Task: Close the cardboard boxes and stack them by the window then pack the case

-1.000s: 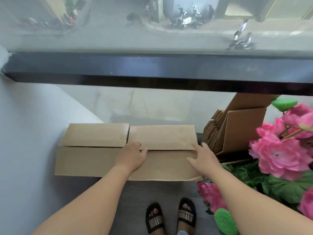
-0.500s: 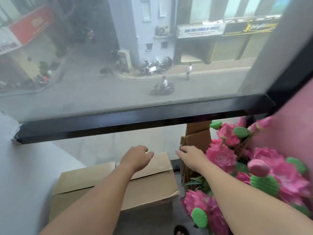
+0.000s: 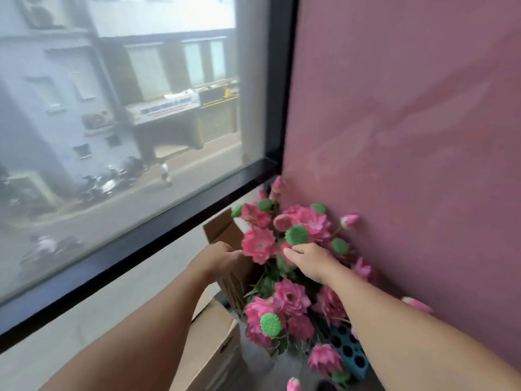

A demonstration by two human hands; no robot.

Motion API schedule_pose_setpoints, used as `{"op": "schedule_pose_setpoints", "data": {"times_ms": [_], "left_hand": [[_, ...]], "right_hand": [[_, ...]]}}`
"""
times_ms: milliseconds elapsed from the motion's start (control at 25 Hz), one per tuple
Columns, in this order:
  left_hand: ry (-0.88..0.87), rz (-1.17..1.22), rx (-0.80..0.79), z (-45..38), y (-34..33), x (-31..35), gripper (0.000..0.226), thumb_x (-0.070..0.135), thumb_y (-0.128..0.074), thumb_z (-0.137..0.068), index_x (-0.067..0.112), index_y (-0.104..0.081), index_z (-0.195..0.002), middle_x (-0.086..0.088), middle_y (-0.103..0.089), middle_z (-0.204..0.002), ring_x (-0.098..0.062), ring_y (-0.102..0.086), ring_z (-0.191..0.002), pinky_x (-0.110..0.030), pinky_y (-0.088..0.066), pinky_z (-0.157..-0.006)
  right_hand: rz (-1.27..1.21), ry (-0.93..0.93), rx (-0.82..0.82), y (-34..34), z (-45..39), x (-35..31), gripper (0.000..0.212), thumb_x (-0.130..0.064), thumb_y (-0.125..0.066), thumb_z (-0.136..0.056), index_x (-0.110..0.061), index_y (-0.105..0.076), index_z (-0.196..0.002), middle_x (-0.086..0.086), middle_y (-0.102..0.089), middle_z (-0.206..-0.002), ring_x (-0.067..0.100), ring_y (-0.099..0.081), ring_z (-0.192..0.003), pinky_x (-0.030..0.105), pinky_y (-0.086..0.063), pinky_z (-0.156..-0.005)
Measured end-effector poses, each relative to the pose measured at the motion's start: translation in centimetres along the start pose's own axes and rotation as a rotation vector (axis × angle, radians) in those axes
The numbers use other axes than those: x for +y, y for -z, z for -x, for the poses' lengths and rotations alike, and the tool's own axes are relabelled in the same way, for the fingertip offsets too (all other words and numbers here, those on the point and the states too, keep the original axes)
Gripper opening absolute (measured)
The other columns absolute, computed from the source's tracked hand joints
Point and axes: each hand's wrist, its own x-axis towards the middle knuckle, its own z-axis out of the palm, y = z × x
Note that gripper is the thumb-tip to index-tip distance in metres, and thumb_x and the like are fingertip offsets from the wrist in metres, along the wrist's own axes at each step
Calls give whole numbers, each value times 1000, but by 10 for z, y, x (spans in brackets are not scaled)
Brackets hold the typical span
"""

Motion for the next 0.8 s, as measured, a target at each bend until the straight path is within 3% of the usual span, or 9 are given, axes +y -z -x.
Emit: {"op": "schedule_pose_setpoints", "data": {"times_ms": [40, 120, 240, 360, 440, 480, 560, 680, 800], "left_hand": [[-54, -17, -27, 0, -8, 23, 45, 56, -48, -93, 16, -69, -92, -1, -68, -94, -23, -63, -91, -32, -47, -76], [-155, -44, -76, -2, -25, 68, 40, 55, -50, -93, 19, -68, -95, 1, -66, -93, -22, -62, -90, -31, -47, -76], [-308, -136, -151, 4, -59, 159, 44, 51, -48, -95, 12, -67, -87, -8, -69, -89, -28, -65, -88, -33, -48, -71], [-457, -206, -210, 22, -105, 256, 38, 44, -51, -97, 13, -68, -109, -9, -68, -102, -29, -65, -96, -32, -52, -82], [-487, -145, -247, 39, -137, 312, 35, 40, -55, -97, 14, -65, -117, -3, -67, -97, -20, -66, -86, -25, -52, -76], [-468, -78, -293, 51, -157, 344, 37, 43, -58, -95, 14, -65, -117, -2, -68, -97, -19, -66, -84, -24, -53, -76], [-500, -72, -355, 76, -201, 407, 42, 48, -59, -93, 13, -66, -116, -7, -69, -109, -24, -66, -95, -28, -52, -81], [-673, -238, -432, 120, -266, 494, 48, 48, -50, -99, 10, -67, -121, -11, -66, -122, -29, -61, -111, -29, -45, -86], [-801, -378, -503, 156, -320, 562, 53, 50, -42, -102, 12, -61, -132, -9, -57, -138, -31, -51, -127, -30, -39, -100]], "right_hand": [[0, -40, 46, 15, 16, 19, 44, -68, -48, -90, -34, -71, -103, -7, -67, -109, 26, -58, -118, 32, -40, -90], [-17, -116, 121, 43, 45, 52, 40, -68, -47, -89, -33, -55, -72, -14, -52, -80, 22, -54, -93, 32, -36, -79], [-84, -226, 264, 90, 104, 118, 50, -65, -48, -91, -26, -35, -63, -11, -40, -67, 18, -45, -73, 30, -35, -65], [-121, -334, 380, 132, 172, 193, 48, -64, -47, -93, -24, -52, -67, -11, -58, -74, 19, -56, -84, 28, -40, -71], [-145, -394, 411, 154, 213, 238, 48, -66, -46, -93, -26, -72, -98, -7, -70, -108, 23, -61, -110, 29, -43, -86], [-163, -440, 439, 165, 239, 264, 55, -67, -44, -93, -27, -70, -120, -3, -66, -129, 25, -58, -121, 30, -43, -92], [-199, -519, 503, 186, 289, 318, 65, -70, -43, -92, -27, -60, -138, -2, -57, -143, 25, -56, -125, 31, -47, -92], [-231, -621, 602, 212, 362, 394, 65, -71, -44, -90, -23, -66, -129, -2, -63, -136, 24, -61, -118, 29, -50, -80], [-293, -712, 678, 229, 423, 451, 51, -66, -45, -93, -21, -70, -93, 1, -71, -114, 26, -64, -112, 31, -48, -90]]}}
